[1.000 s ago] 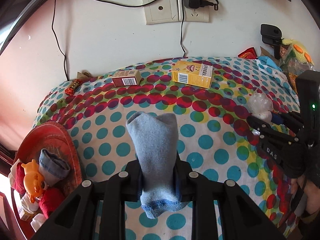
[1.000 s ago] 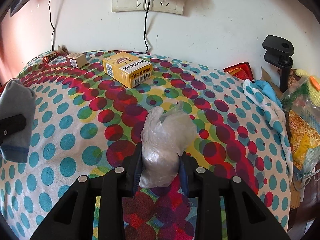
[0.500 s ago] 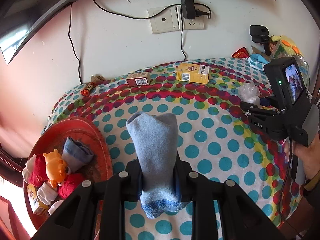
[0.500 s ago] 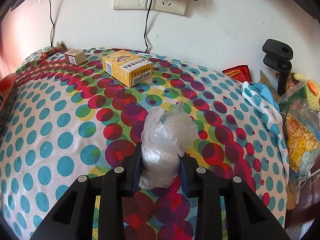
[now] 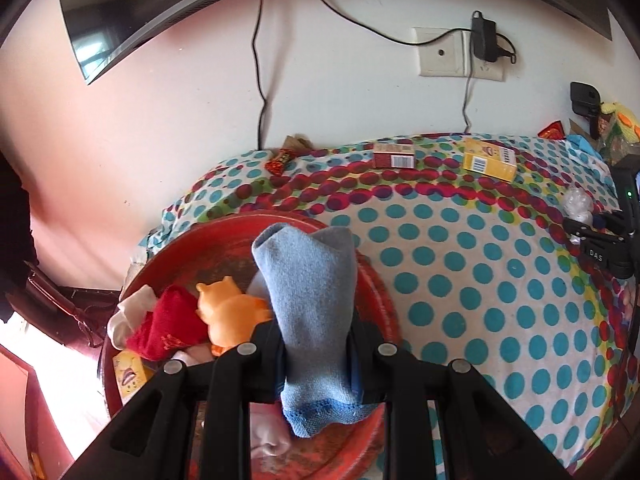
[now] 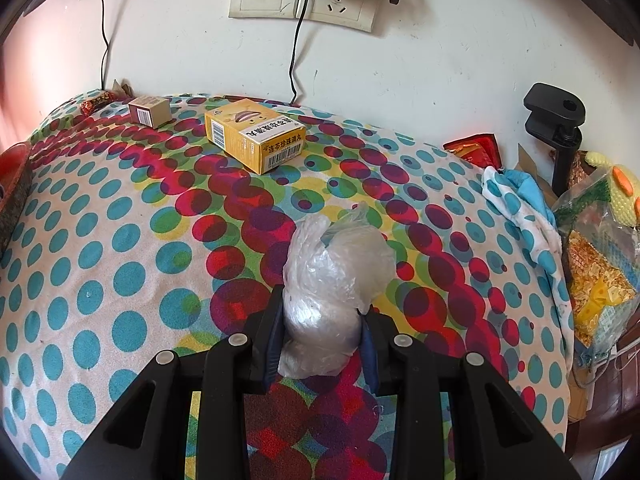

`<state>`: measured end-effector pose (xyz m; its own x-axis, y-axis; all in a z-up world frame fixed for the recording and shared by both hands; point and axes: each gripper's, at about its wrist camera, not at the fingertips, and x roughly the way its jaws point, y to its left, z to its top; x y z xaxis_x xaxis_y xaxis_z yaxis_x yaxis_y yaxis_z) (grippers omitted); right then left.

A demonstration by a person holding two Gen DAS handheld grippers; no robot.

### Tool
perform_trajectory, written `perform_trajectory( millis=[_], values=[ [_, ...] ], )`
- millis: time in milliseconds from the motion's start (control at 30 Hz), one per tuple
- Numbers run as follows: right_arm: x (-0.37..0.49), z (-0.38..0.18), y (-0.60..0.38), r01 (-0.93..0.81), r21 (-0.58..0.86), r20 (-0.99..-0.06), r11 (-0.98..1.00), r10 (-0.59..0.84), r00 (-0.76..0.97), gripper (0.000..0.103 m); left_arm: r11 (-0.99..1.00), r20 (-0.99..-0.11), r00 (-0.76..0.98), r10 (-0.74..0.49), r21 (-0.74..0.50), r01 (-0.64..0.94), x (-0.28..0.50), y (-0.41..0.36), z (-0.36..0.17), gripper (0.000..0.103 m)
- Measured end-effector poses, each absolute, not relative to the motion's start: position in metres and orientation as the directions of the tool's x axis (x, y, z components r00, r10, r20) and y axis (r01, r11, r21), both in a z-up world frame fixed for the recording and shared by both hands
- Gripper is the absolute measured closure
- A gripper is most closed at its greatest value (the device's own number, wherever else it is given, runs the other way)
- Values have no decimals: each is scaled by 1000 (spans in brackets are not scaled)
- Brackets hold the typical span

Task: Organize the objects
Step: 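Carry the light blue sock into the red tray and open the left gripper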

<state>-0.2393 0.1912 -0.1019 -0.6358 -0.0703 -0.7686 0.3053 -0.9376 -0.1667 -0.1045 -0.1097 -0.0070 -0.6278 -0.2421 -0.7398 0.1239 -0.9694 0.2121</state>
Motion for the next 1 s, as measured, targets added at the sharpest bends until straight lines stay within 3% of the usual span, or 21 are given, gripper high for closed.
perform_trajectory(
  millis=[300,533,1000],
  values=[
    [-238,-102,190,304,-189,-764,-934,-54,-643,72,-950,-754,-579,-310,222,220,-117,-186,-6,79],
    [-236,-103,184,300,-238,-753,-924,-19,-658,71,-944,-798,-529,-289,143,298,-140,-250,-15,79],
    [-237,-102,185,299,-224,-757,-928,-28,-653,71,-949,-835,-486,-257,123,289,-168,-278,-37,77]
  ],
)
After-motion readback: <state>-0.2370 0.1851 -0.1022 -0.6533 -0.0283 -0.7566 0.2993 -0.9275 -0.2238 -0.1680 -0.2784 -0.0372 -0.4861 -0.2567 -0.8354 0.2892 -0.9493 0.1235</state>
